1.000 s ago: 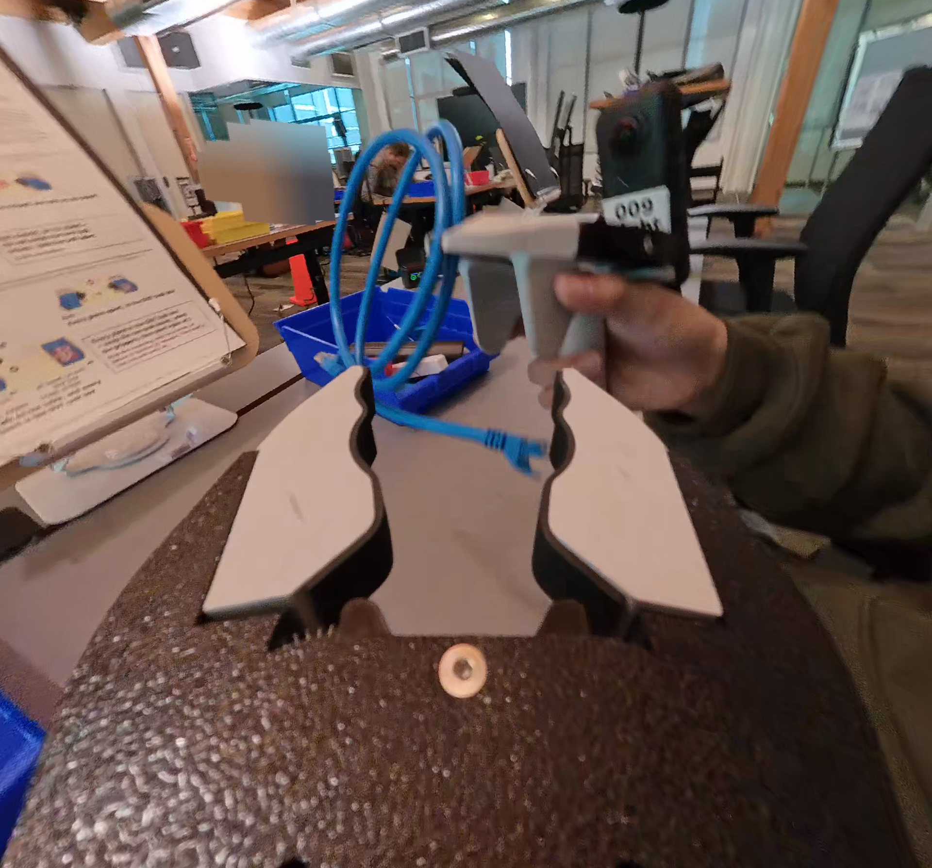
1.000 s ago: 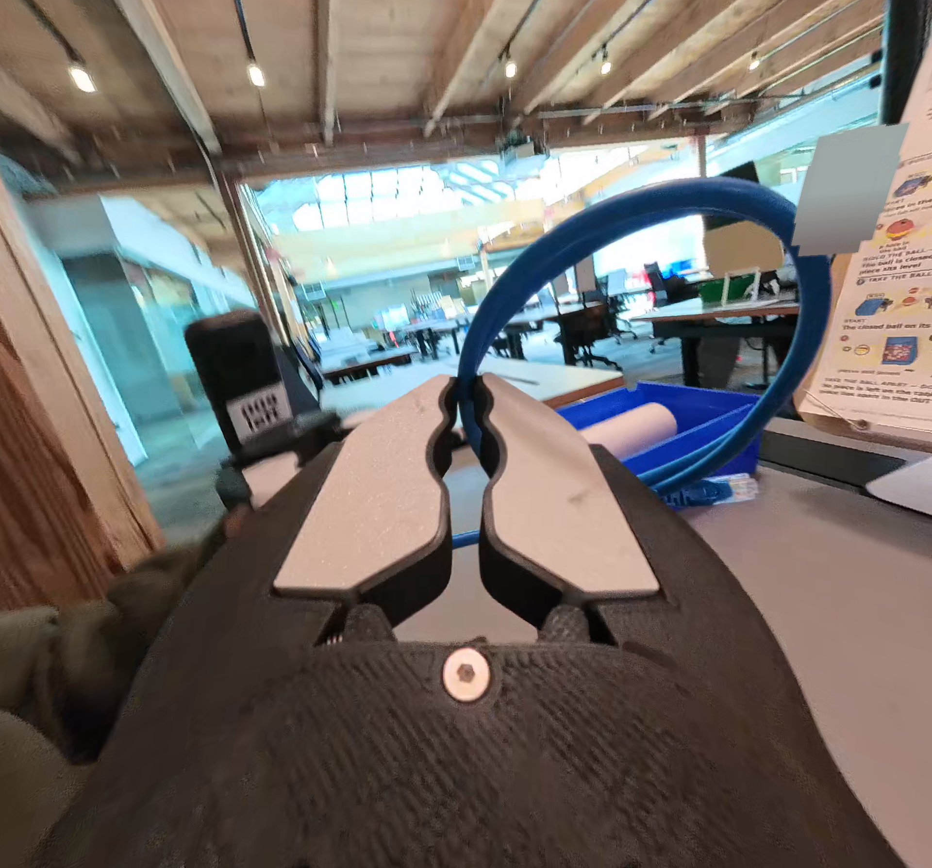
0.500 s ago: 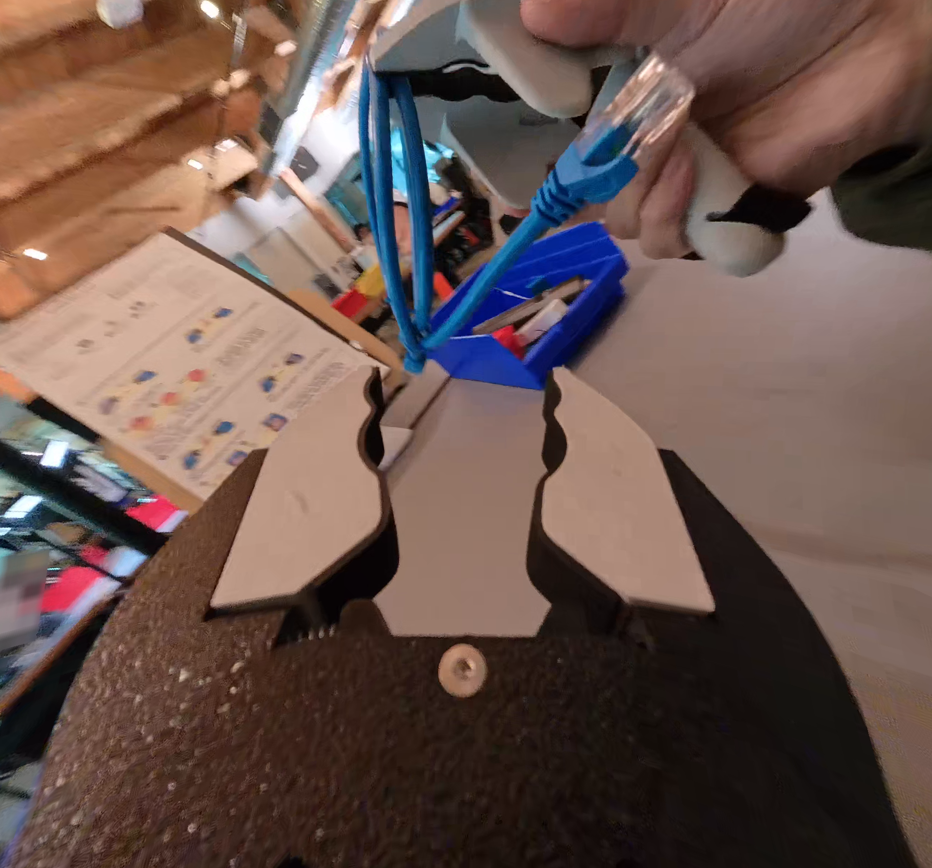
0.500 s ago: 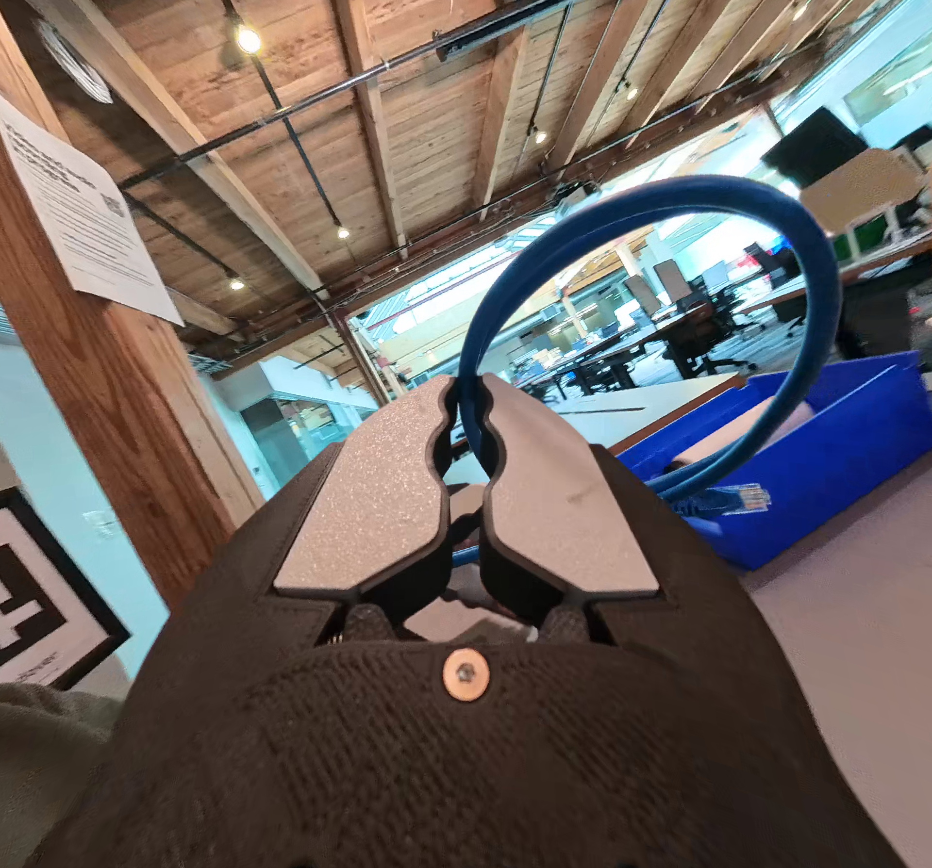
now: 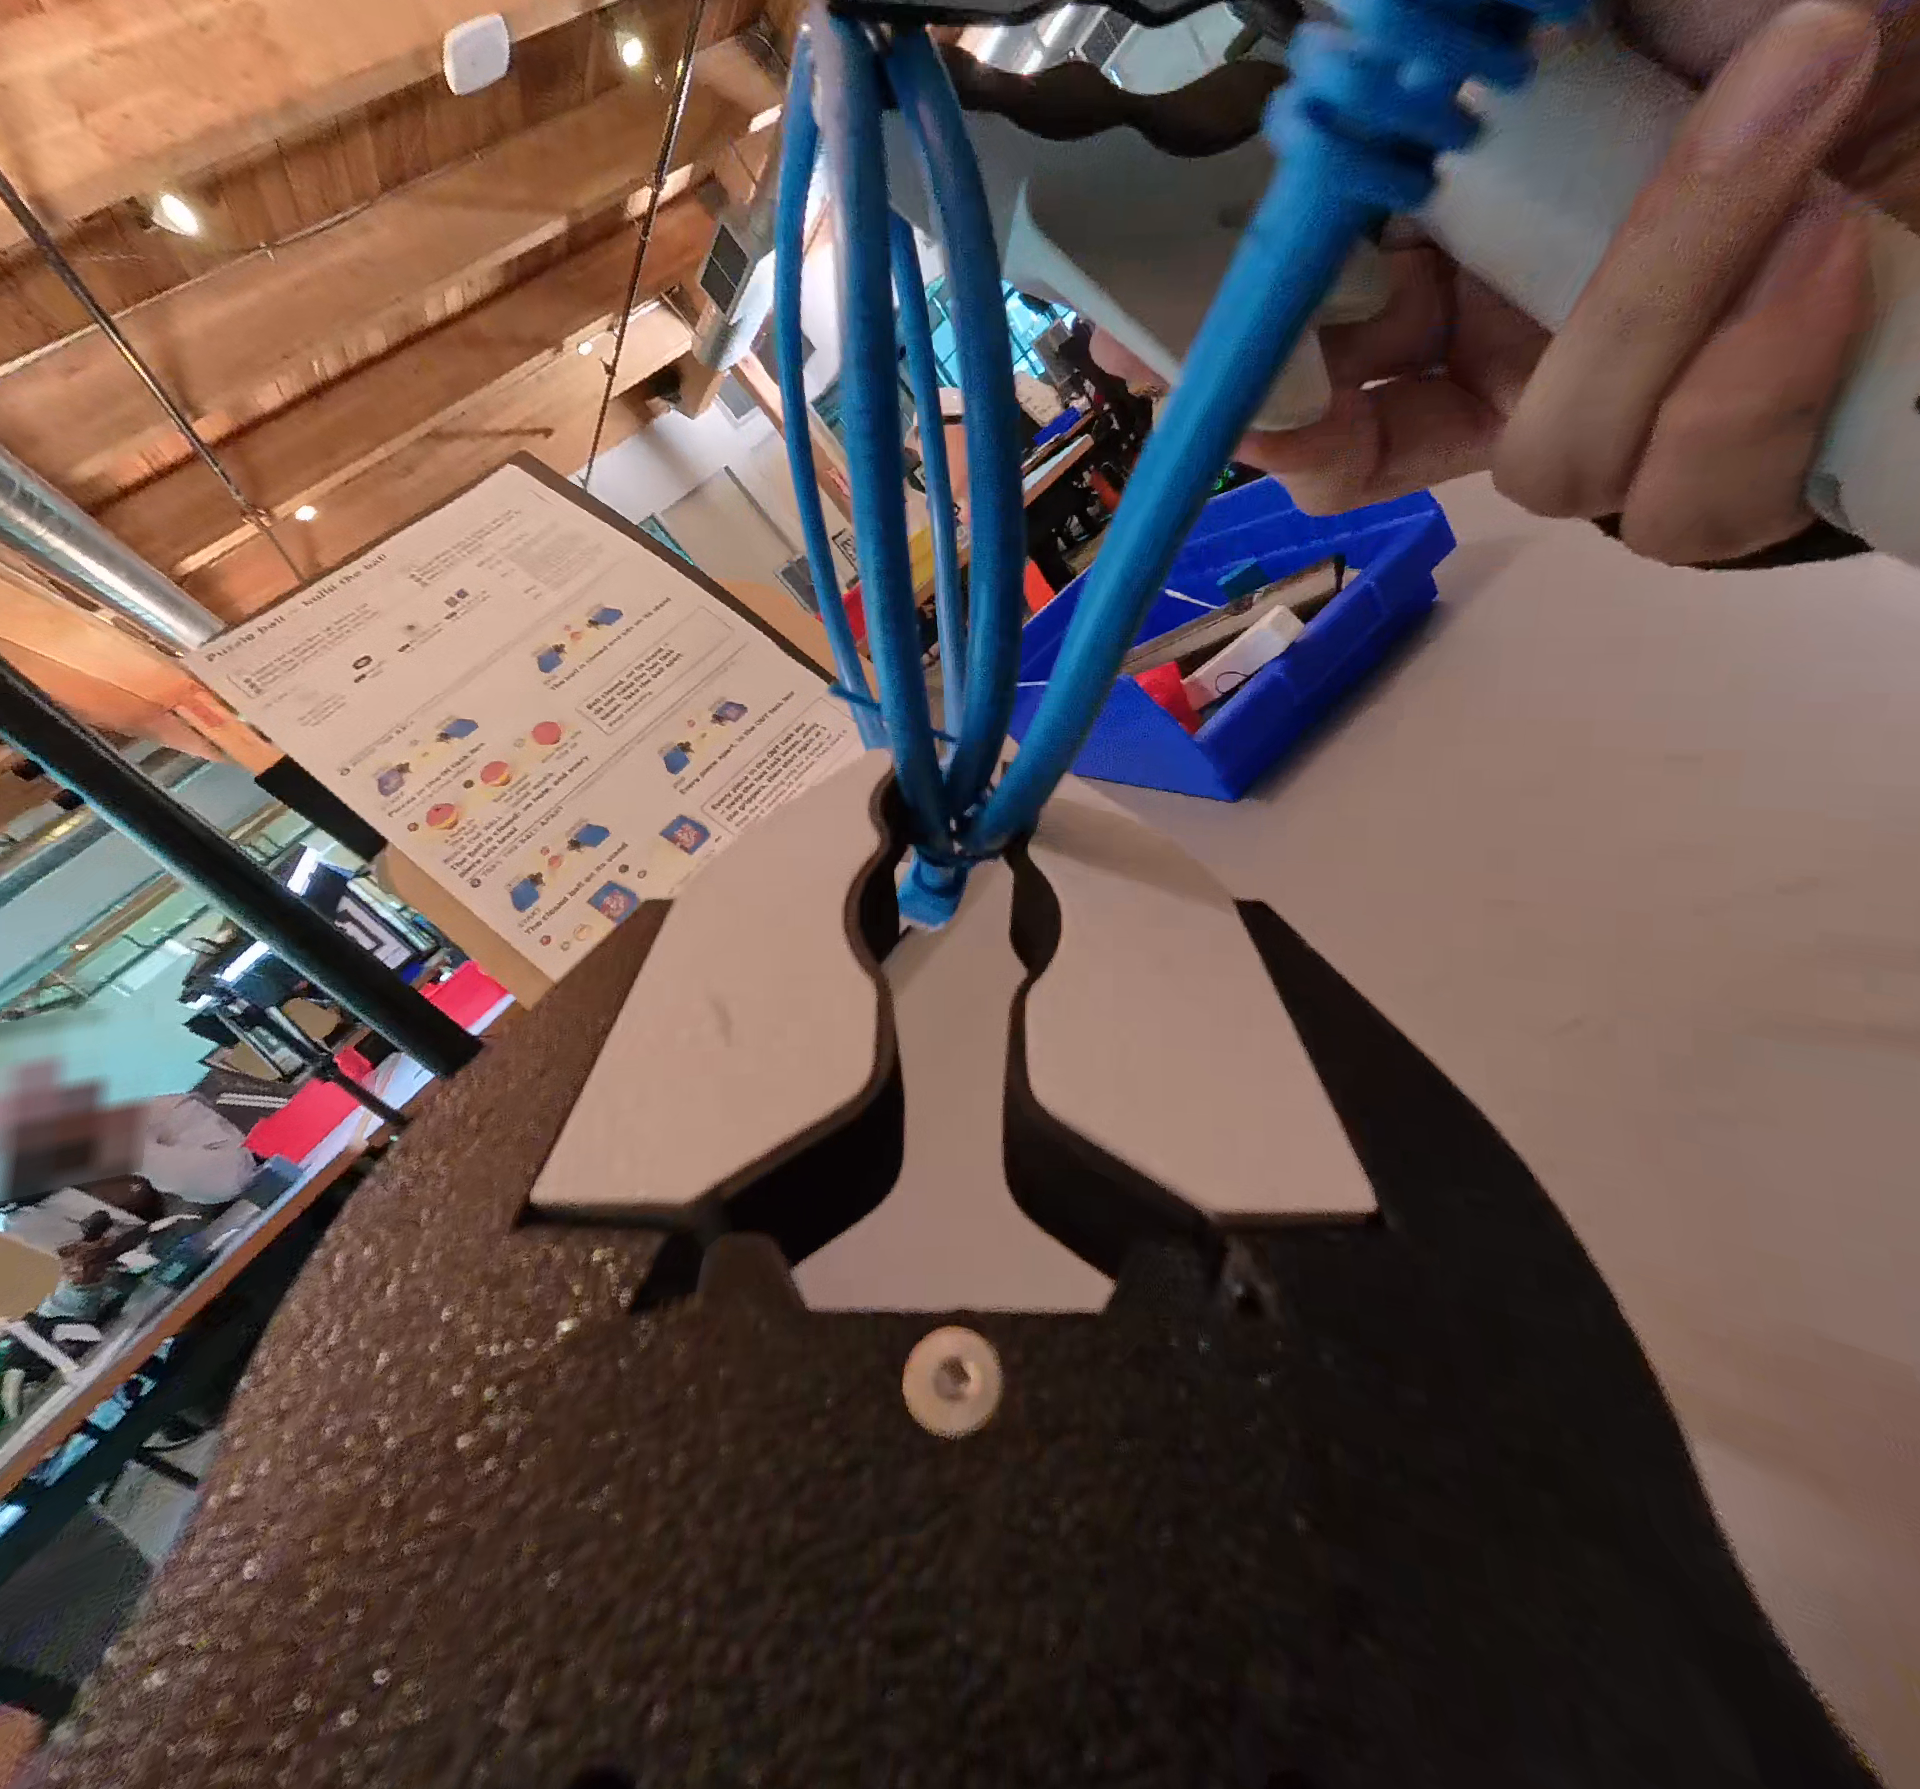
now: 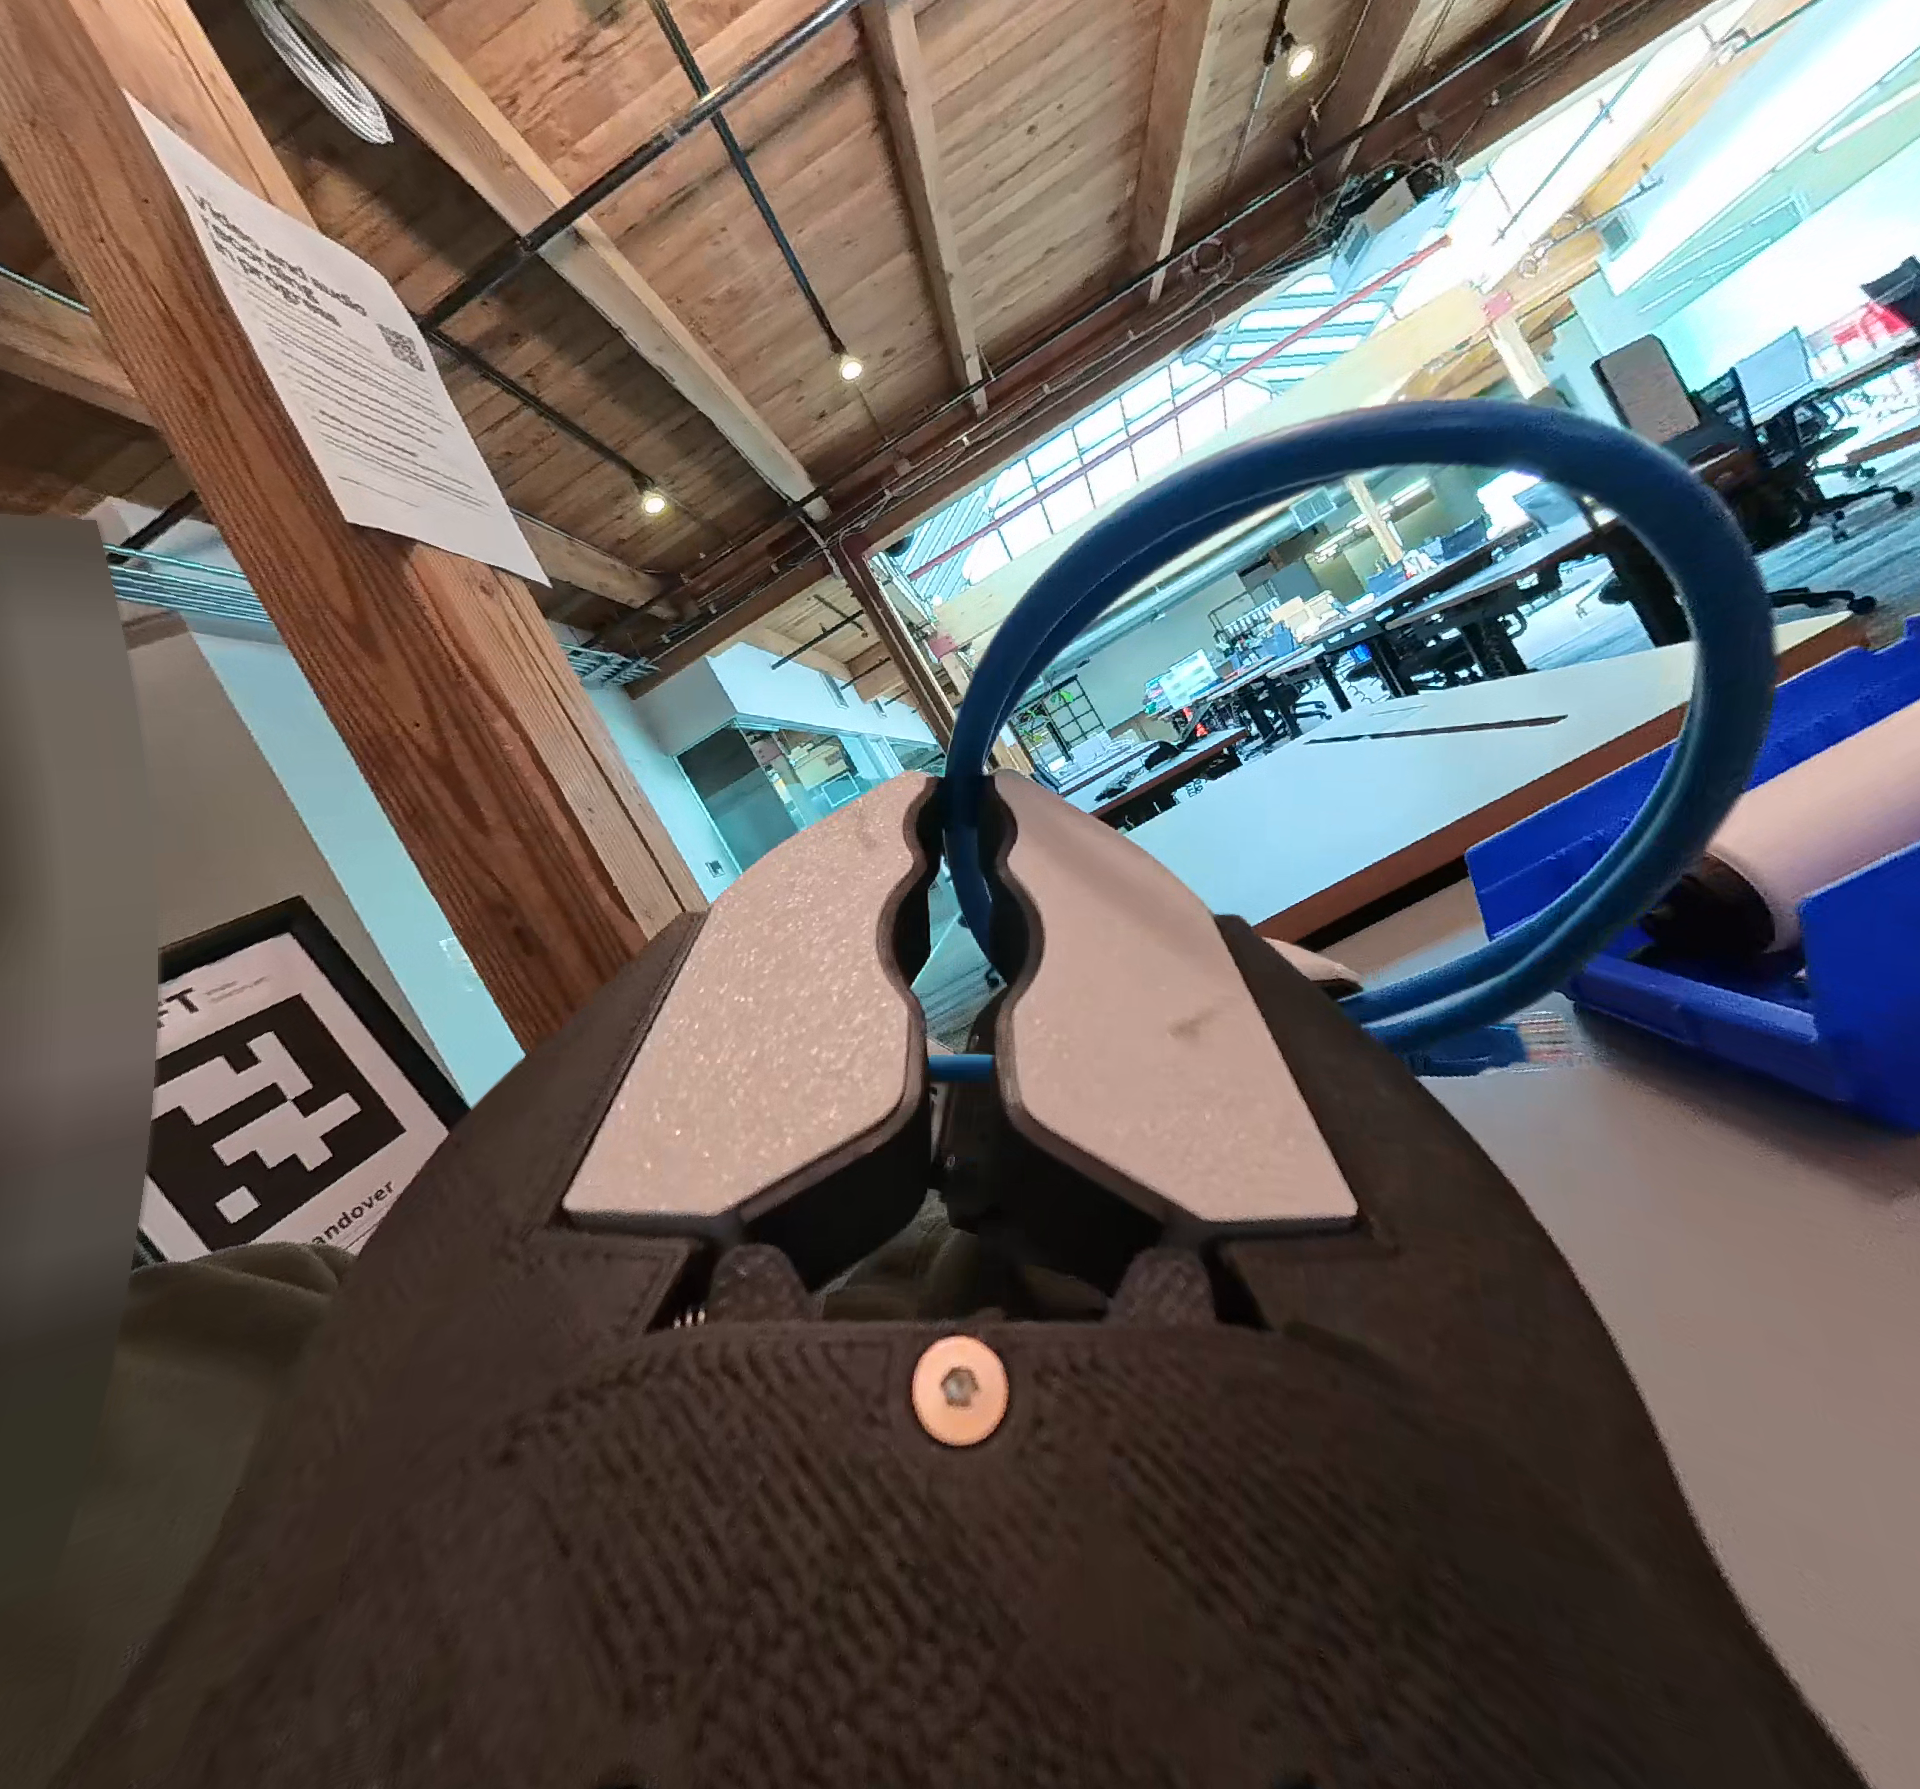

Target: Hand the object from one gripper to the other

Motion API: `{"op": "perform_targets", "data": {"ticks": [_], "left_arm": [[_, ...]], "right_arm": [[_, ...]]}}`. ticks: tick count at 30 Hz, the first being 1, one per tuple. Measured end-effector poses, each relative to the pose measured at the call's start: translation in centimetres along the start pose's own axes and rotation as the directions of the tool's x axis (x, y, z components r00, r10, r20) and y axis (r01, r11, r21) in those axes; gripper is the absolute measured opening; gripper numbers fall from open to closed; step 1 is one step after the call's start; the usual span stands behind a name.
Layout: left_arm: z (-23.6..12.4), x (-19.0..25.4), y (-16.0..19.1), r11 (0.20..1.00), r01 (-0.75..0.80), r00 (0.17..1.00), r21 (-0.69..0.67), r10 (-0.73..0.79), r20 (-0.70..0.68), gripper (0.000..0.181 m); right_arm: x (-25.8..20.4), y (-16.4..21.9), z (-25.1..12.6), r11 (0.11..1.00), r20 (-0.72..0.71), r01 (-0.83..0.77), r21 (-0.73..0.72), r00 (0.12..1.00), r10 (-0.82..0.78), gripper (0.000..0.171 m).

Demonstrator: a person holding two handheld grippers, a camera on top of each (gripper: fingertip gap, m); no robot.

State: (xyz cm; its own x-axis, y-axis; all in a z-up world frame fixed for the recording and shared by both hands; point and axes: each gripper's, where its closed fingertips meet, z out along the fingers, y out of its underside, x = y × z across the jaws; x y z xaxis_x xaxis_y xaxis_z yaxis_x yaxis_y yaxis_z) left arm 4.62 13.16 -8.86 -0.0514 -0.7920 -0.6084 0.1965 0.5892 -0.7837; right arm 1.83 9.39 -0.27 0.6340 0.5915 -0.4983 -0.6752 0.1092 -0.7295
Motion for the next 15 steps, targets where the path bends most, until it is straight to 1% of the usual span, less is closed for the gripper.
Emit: {"op": "perform_targets", "data": {"ticks": [2, 4, 6, 7, 8, 10, 12, 13, 14, 15], "left_arm": [[-0.2, -0.3, 0.0, 0.999, 0.053, 0.999, -0.001, -0.053, -0.008, 0.015], [-0.2, -0.1, 0.3, 0.991, 0.133, 0.989, -0.014, -0.134, -0.058, 0.015], [-0.2, -0.2, 0.4, 0.960, 0.278, 0.955, -0.033, -0.279, -0.095, 0.015], [-0.2, -0.2, 0.3, 0.927, 0.374, 0.918, -0.038, -0.375, -0.131, 0.015], [-0.2, -0.4, 0.0, 0.877, 0.478, 0.863, -0.045, -0.479, -0.159, 0.015], [-0.4, -1.2, 0.1, 0.741, 0.666, 0.723, -0.085, -0.670, -0.168, 0.015], [-0.6, -1.9, 0.8, 0.602, 0.786, 0.586, -0.141, -0.798, -0.139, 0.015], [-0.8, -2.1, 1.2, 0.541, 0.824, 0.526, -0.168, -0.841, -0.126, 0.015], [-0.9, -2.2, 1.3, 0.490, 0.851, 0.474, -0.190, -0.871, -0.126, 0.015], [-1.1, -2.2, 1.4, 0.446, 0.871, 0.428, -0.205, -0.895, -0.127, 0.015]], "right_arm": [[0.4, -0.3, -0.2, 1.000, -0.020, 0.025, 0.003, 0.999, -0.025, 0.007], [1.2, -0.5, -0.7, 0.998, -0.060, 0.070, -0.005, 0.996, -0.070, 0.008], [1.9, -0.6, -1.1, 0.992, -0.088, 0.122, -0.036, 0.988, -0.125, 0.014], [2.4, -0.5, -1.3, 0.986, -0.108, 0.152, -0.064, 0.981, -0.159, 0.022], [2.9, -0.2, -1.5, 0.977, -0.134, 0.183, -0.106, 0.971, -0.196, 0.031], [3.9, 0.7, -1.9, 0.939, -0.169, 0.261, -0.222, 0.939, -0.301, 0.044], [4.9, 1.8, -2.2, 0.853, -0.188, 0.383, -0.353, 0.864, -0.466, 0.048], [5.3, 2.3, -2.2, 0.779, -0.181, 0.468, -0.417, 0.798, -0.575, 0.047], [5.6, 2.9, -2.1, 0.675, -0.153, 0.561, -0.480, 0.704, -0.694, 0.047], [5.9, 3.5, -1.9, 0.538, -0.109, 0.649, -0.539, 0.579, -0.808, 0.047]]}}
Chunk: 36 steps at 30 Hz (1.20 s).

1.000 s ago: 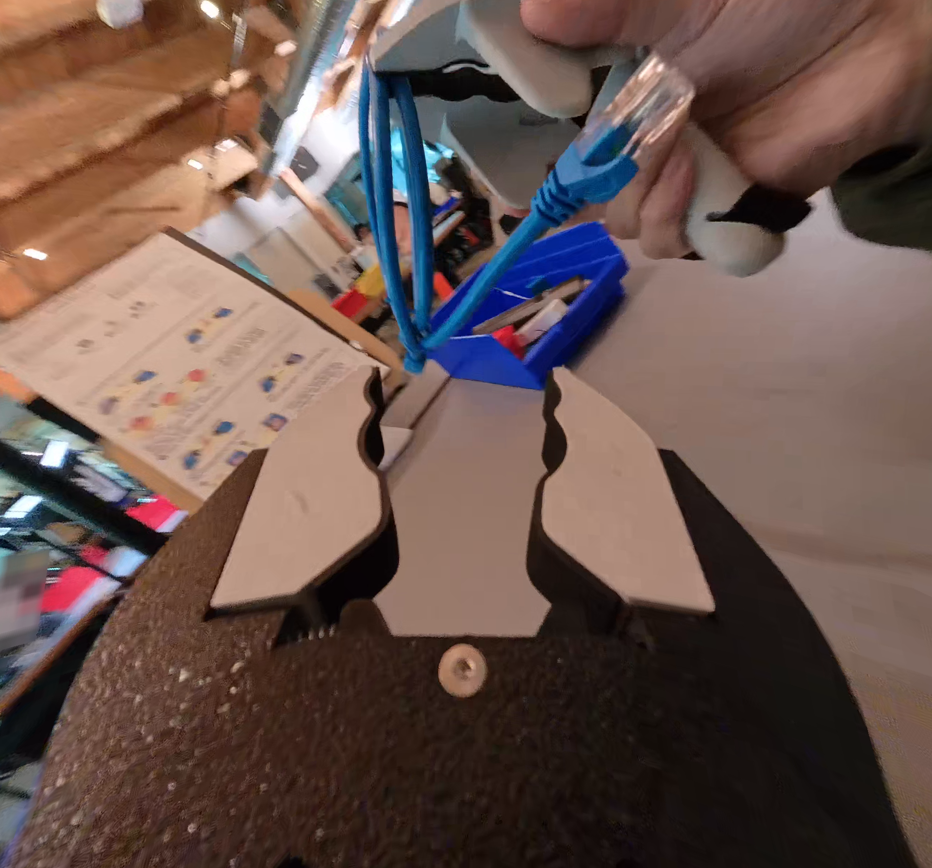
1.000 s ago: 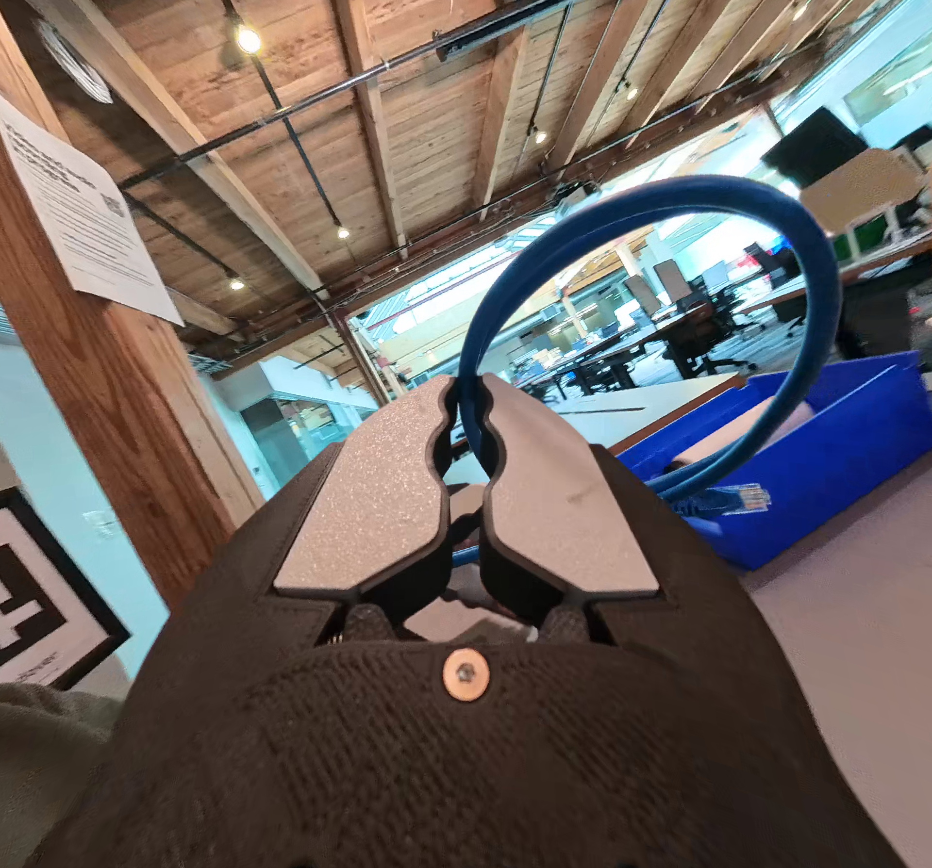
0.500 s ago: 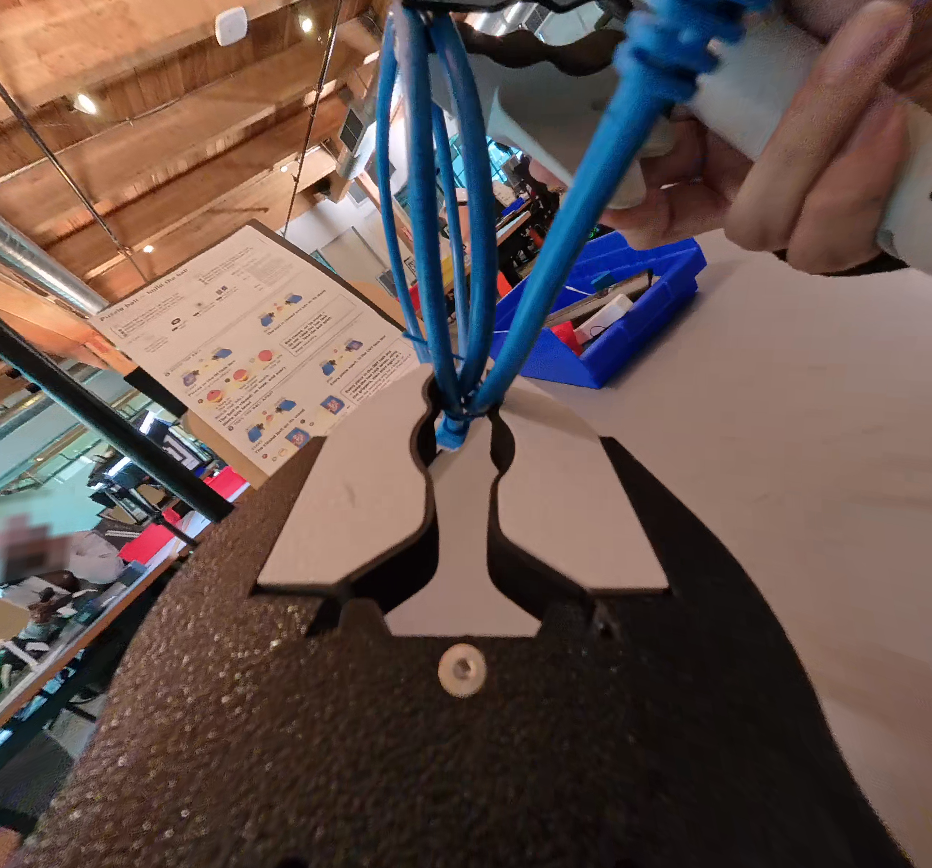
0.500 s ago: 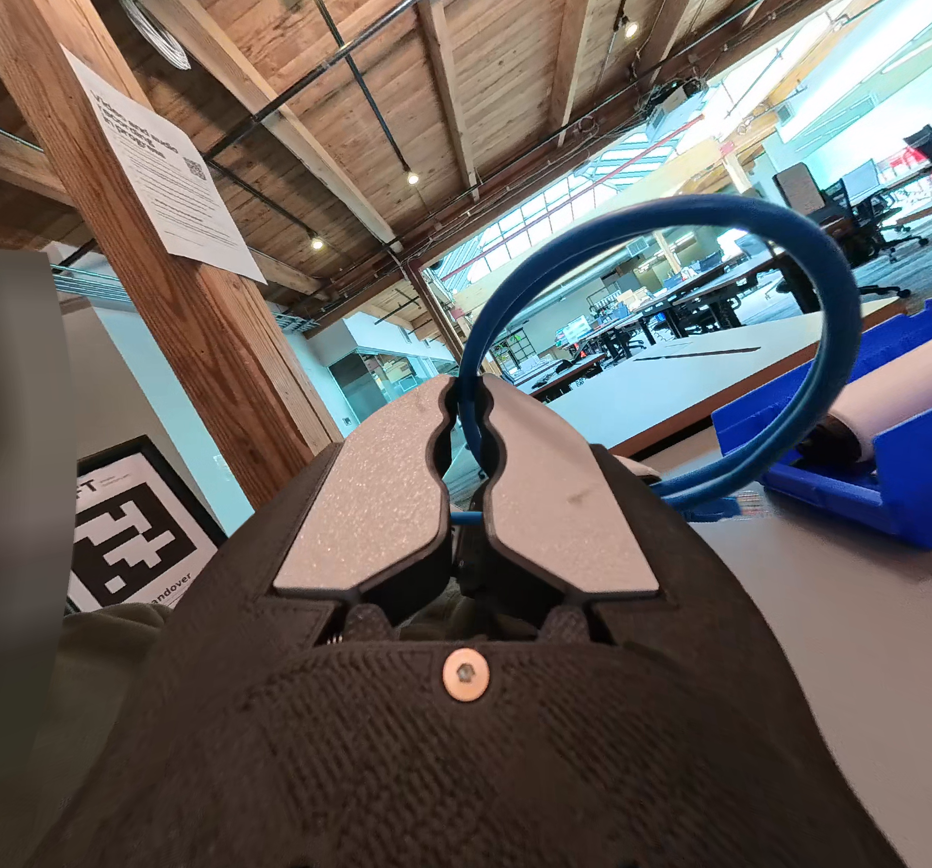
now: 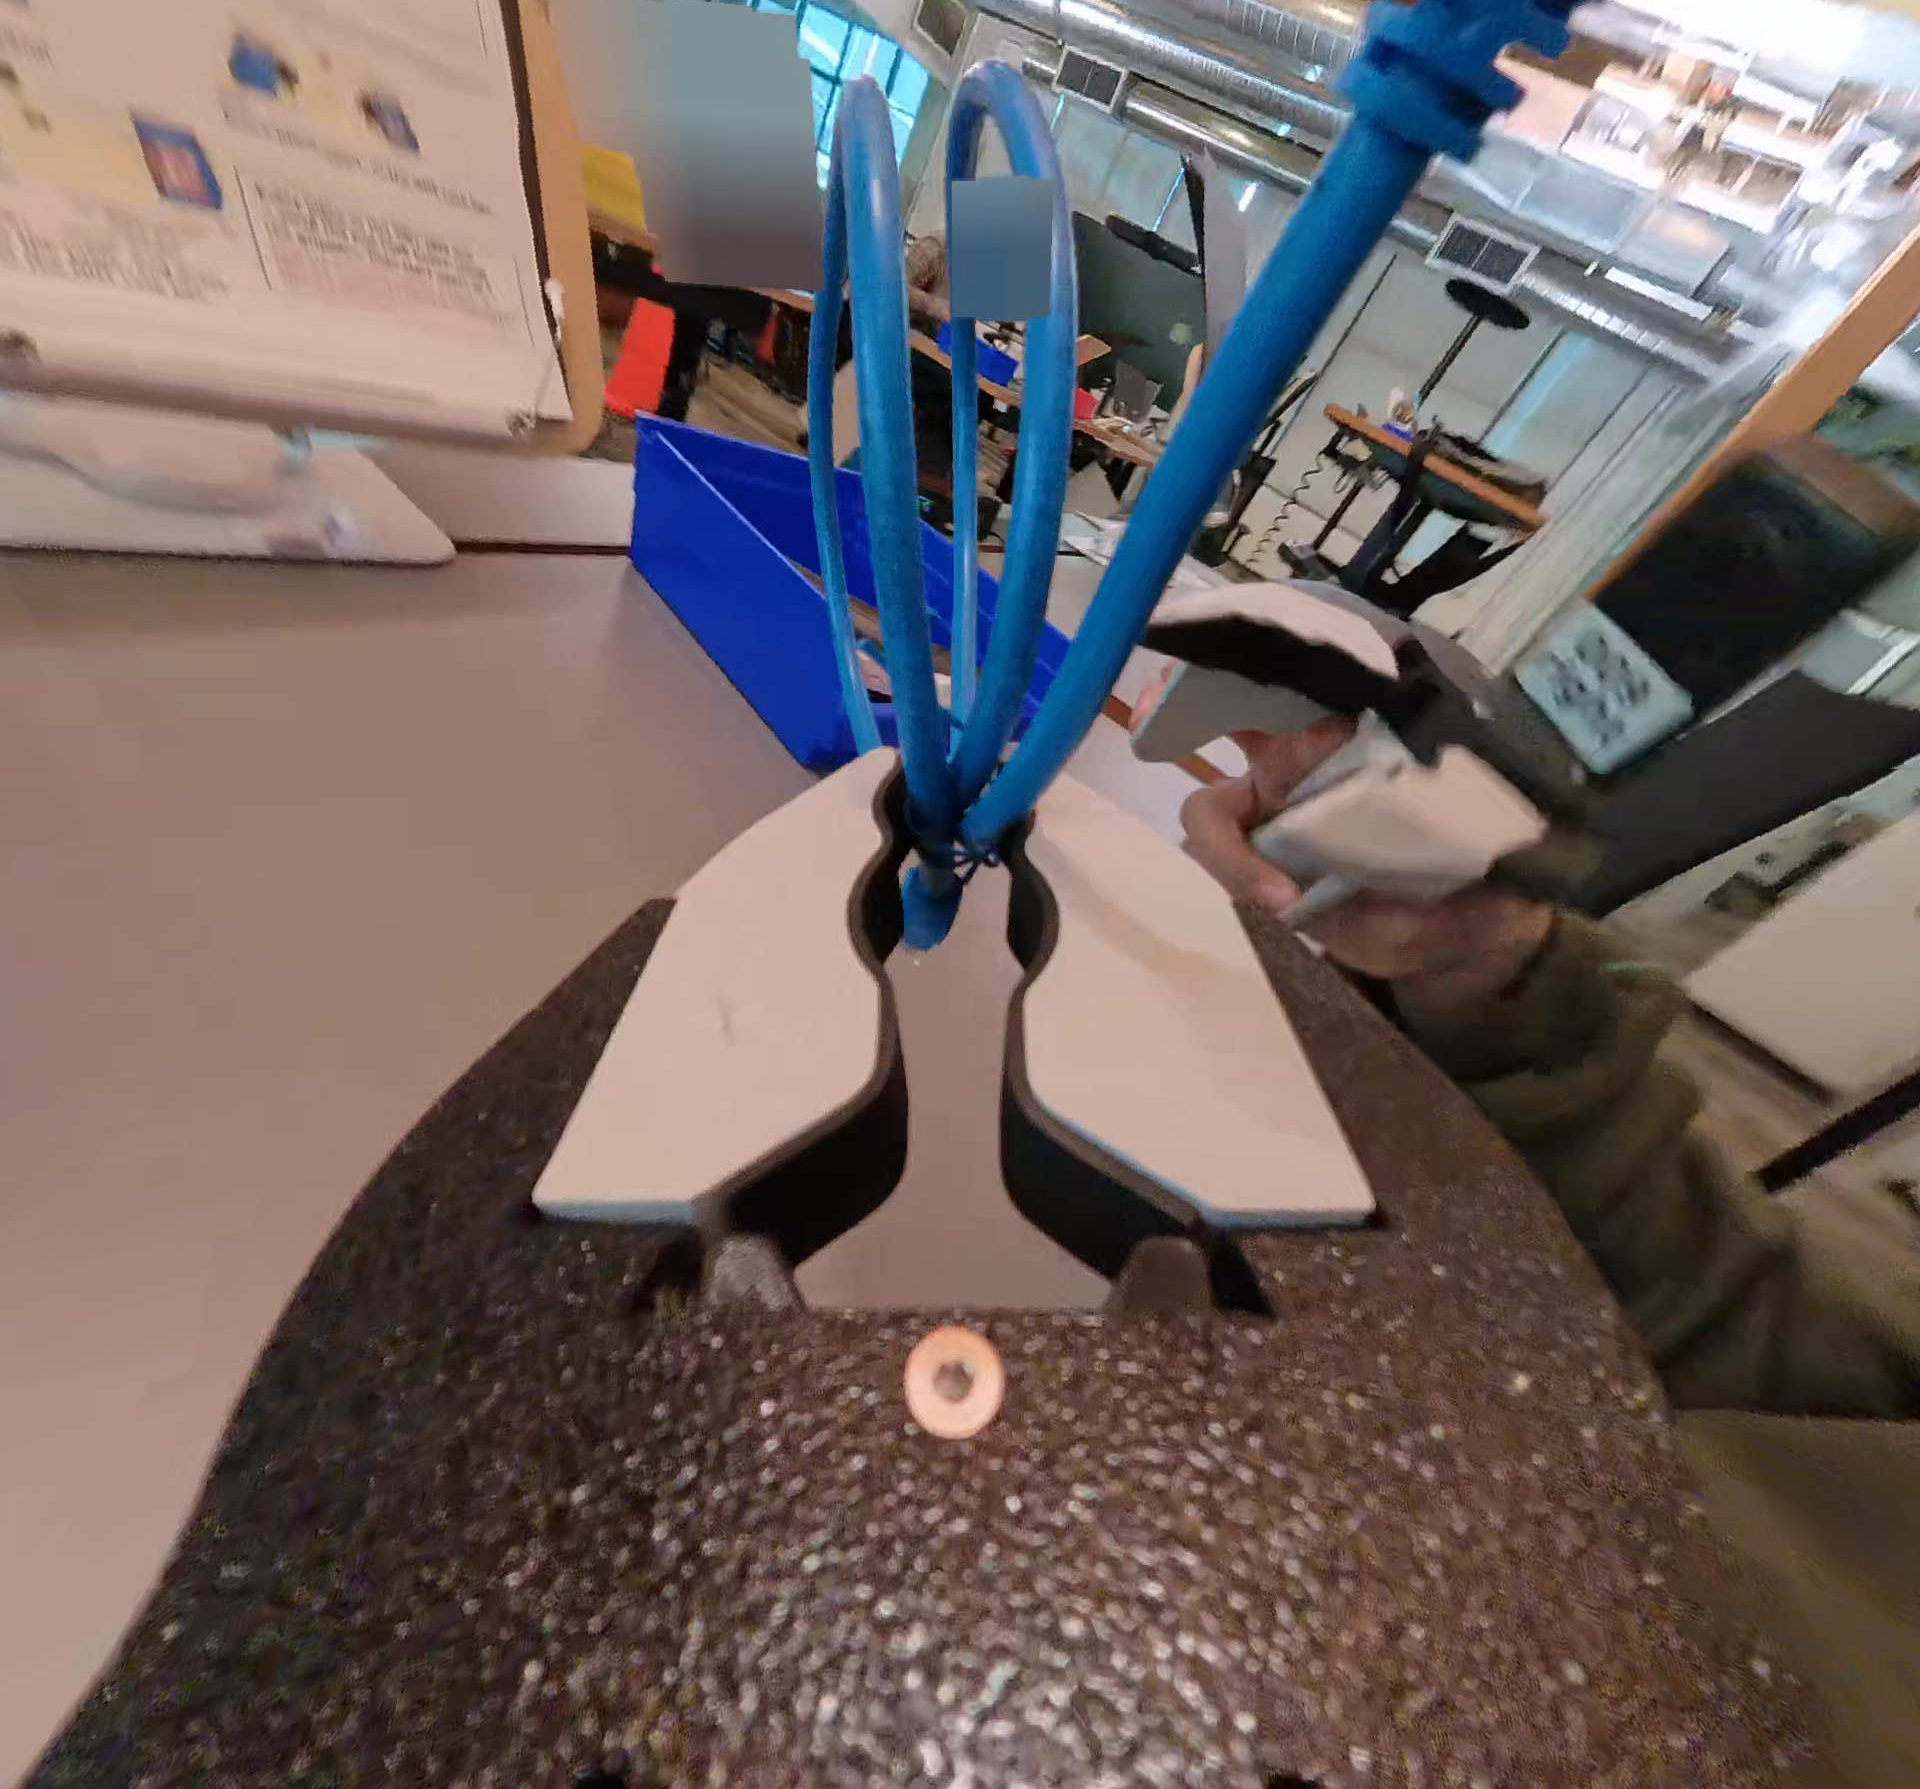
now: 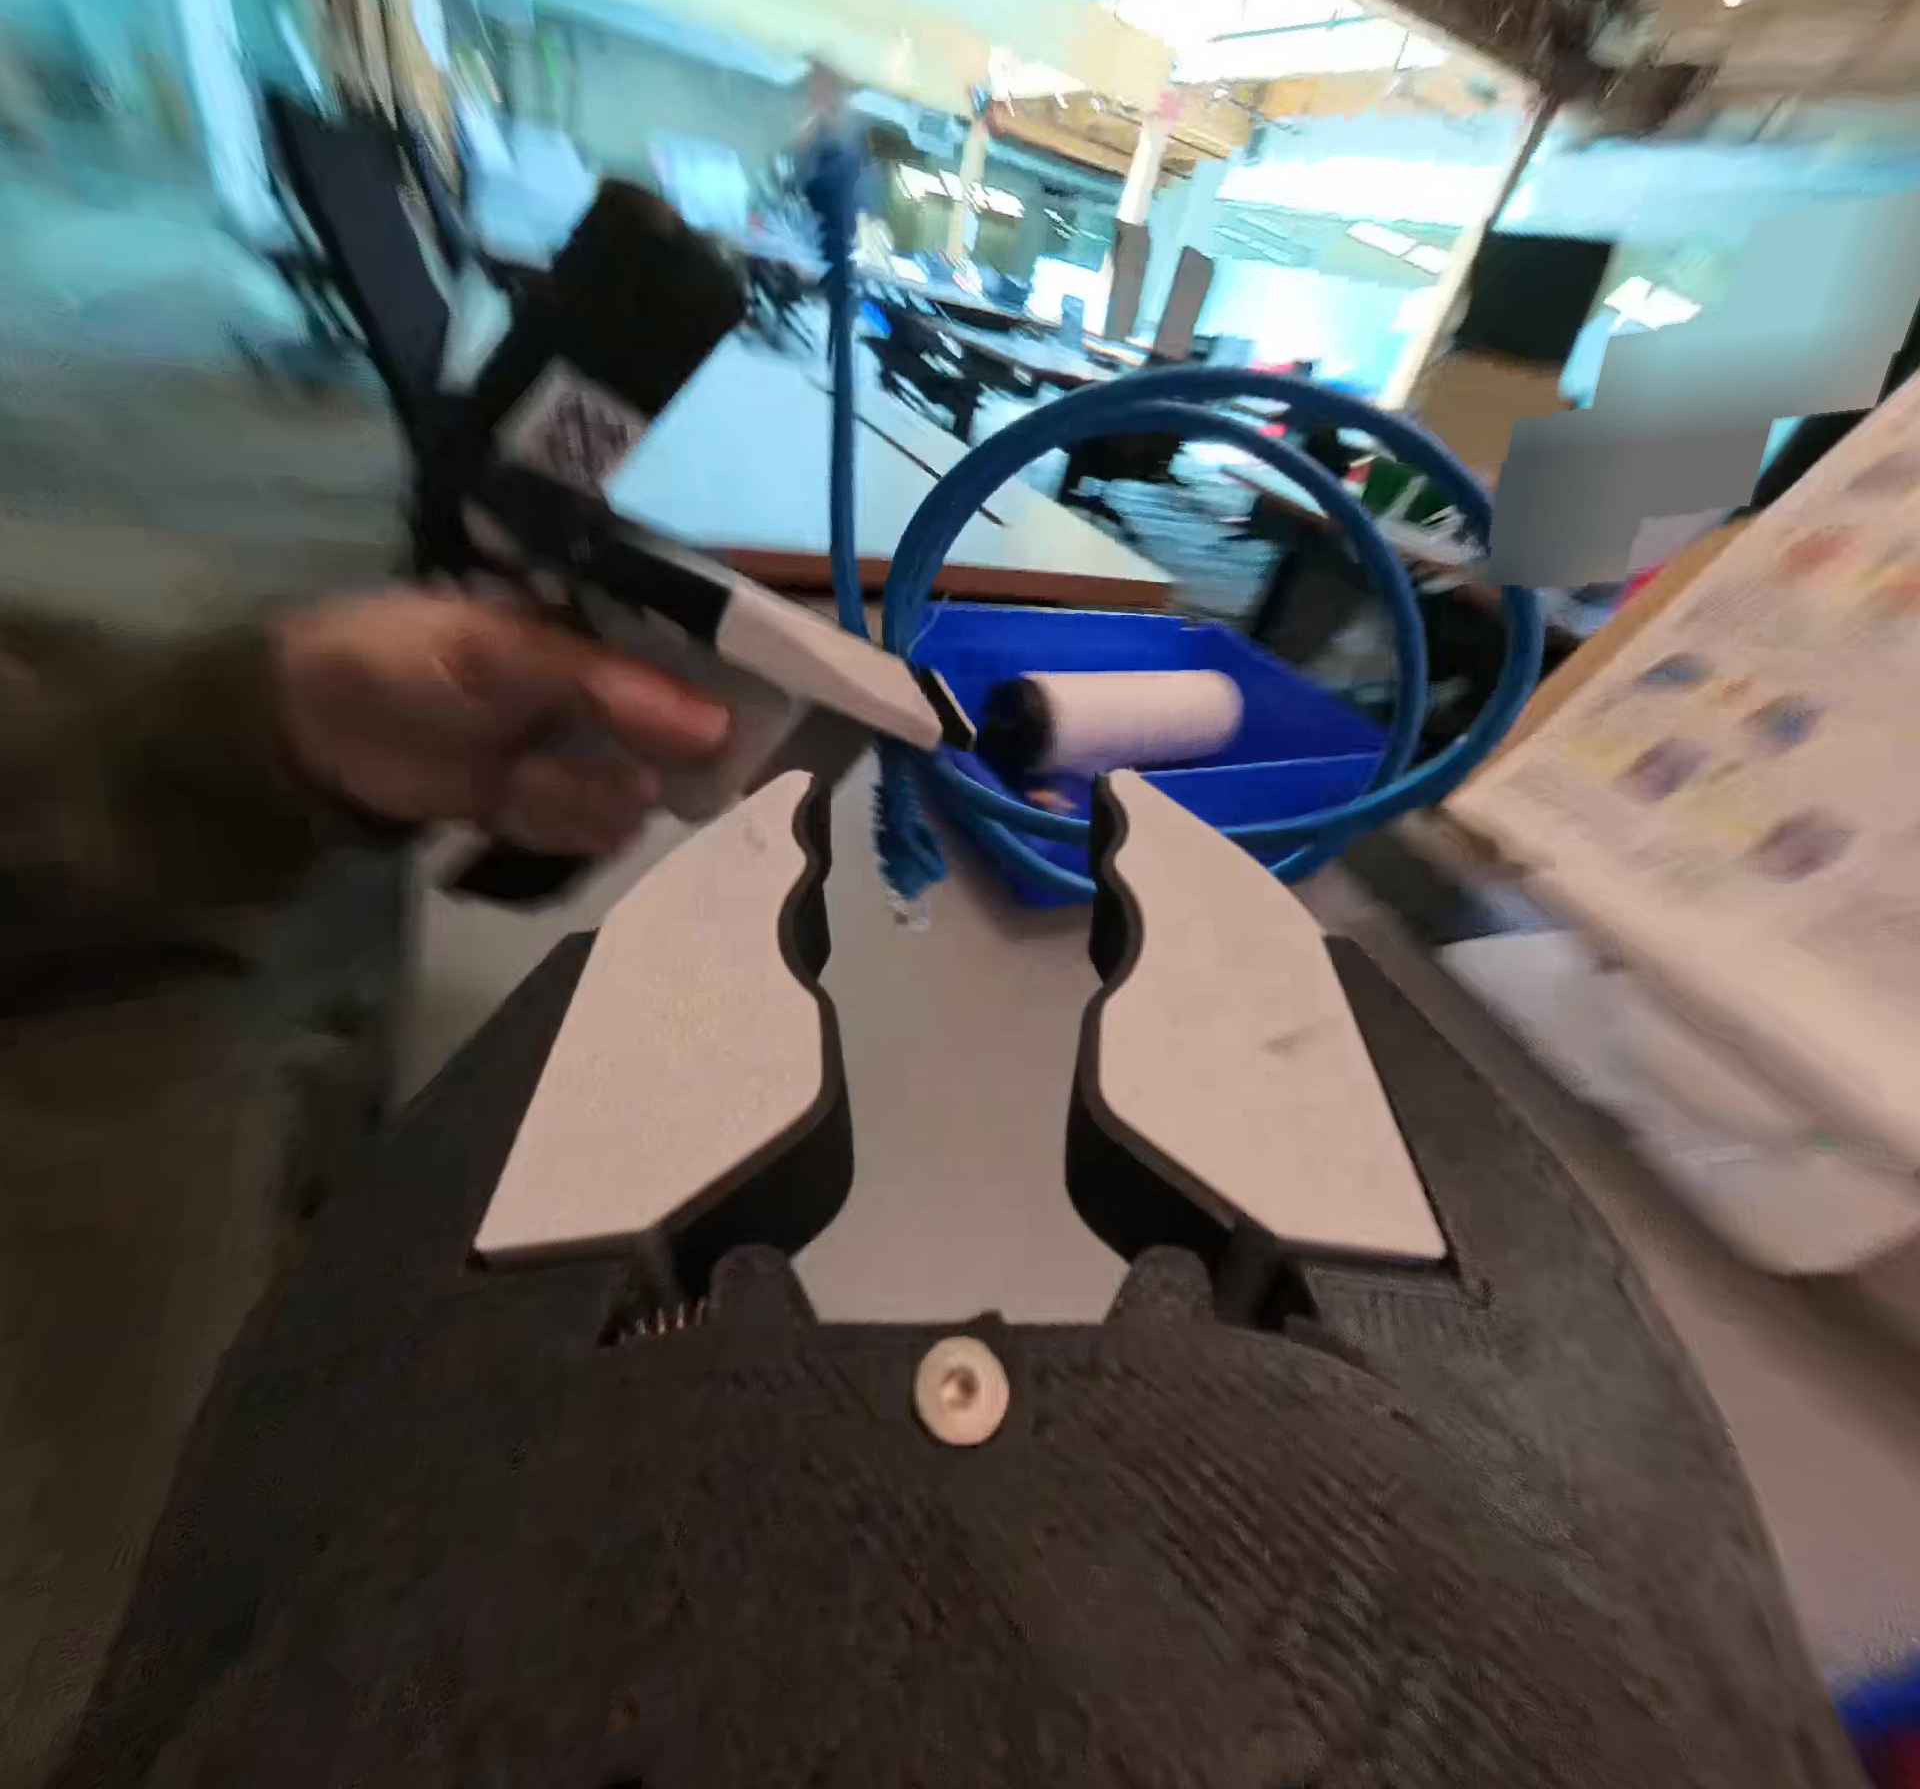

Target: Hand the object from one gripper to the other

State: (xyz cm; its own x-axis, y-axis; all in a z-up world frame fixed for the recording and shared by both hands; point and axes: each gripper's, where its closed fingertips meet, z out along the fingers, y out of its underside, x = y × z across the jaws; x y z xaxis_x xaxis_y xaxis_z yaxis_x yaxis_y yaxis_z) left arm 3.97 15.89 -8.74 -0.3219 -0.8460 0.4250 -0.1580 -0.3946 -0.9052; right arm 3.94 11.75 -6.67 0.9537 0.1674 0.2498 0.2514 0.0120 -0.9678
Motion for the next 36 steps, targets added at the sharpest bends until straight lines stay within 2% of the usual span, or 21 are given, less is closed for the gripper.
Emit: {"op": "perform_targets", "data": {"ticks": [2, 4, 6, 7, 11, 14, 16, 18, 24, 27, 30, 32, 36], "left_arm": [[-0.1, 0.1, 0.1, 0.997, 0.075, 0.997, -0.012, -0.076, -0.021, 0.015], [0.0, 0.5, 0.3, 0.991, 0.131, 0.990, -0.031, -0.132, -0.044, 0.015], [0.1, 1.0, 0.6, 0.984, 0.173, 0.982, -0.041, -0.176, -0.064, 0.015], [0.2, 1.1, 0.7, 0.982, 0.185, 0.980, -0.044, -0.187, -0.063, 0.015], [0.2, 1.1, 0.4, 0.983, 0.183, 0.982, -0.020, -0.183, -0.043, 0.015], [0.3, 1.2, 0.4, 0.984, 0.179, 0.983, 0.000, -0.179, -0.037, 0.015], [0.6, 1.2, 0.5, 0.992, 0.124, 0.992, 0.018, -0.124, -0.009, 0.015], [0.9, 1.8, 1.0, 0.994, 0.112, 0.993, -0.007, -0.112, -0.028, 0.015], [1.4, 2.2, 1.8, 0.999, 0.002, 1.000, -0.038, -0.001, 0.024, 0.015], [1.4, 2.2, 1.7, 0.997, -0.064, 0.997, -0.036, 0.066, 0.032, 0.016], [1.3, 2.8, 1.6, 0.987, -0.153, 0.988, -0.048, 0.153, -0.008, 0.018], [0.9, 3.7, 0.9, 0.975, -0.224, 0.973, -0.010, 0.223, -0.066, 0.027], [-0.6, 5.6, 0.2, 0.956, -0.293, 0.927, 0.014, 0.287, -0.243, 0.040]], "right_arm": [[-0.7, 0.9, 0.9, 0.936, -0.078, 0.335, -0.104, 0.936, -0.343, 0.049], [-0.5, 1.5, 1.7, 0.805, -0.152, 0.552, -0.217, 0.795, -0.587, 0.049], [-0.9, 2.2, 2.5, 0.700, -0.161, 0.661, -0.272, 0.686, -0.710, 0.049], [-1.4, 2.8, 2.9, 0.681, -0.142, 0.677, -0.279, 0.673, -0.726, 0.048], [-1.4, 3.4, 3.5, 0.723, -0.183, 0.640, -0.260, 0.703, -0.688, 0.047], [-2.3, 3.4, 3.9, 0.762, -0.155, 0.609, -0.220, 0.749, -0.644, 0.053], [-1.8, 3.3, 3.8, 0.810, -0.182, 0.544, -0.218, 0.793, -0.581, 0.046], [-0.9, 3.0, 3.5, 0.860, -0.239, 0.468, -0.205, 0.828, -0.508, 0.051], [-0.1, 4.2, 3.2, 0.869, -0.209, 0.431, -0.243, 0.852, -0.480, 0.021], [-0.4, 4.4, 3.4, 0.890, -0.174, 0.388, -0.239, 0.885, -0.432, 0.018], [-1.1, 4.1, 3.2, 0.941, -0.088, 0.289, -0.175, 0.948, -0.307, 0.018], [-2.1, 3.5, 2.7, 0.975, 0.035, 0.190, -0.116, 0.982, -0.187, 0.017], [-4.2, 1.8, 0.3, 1.000, 0.323, -0.007, -0.006, 0.946, 0.009, 0.017]]}}
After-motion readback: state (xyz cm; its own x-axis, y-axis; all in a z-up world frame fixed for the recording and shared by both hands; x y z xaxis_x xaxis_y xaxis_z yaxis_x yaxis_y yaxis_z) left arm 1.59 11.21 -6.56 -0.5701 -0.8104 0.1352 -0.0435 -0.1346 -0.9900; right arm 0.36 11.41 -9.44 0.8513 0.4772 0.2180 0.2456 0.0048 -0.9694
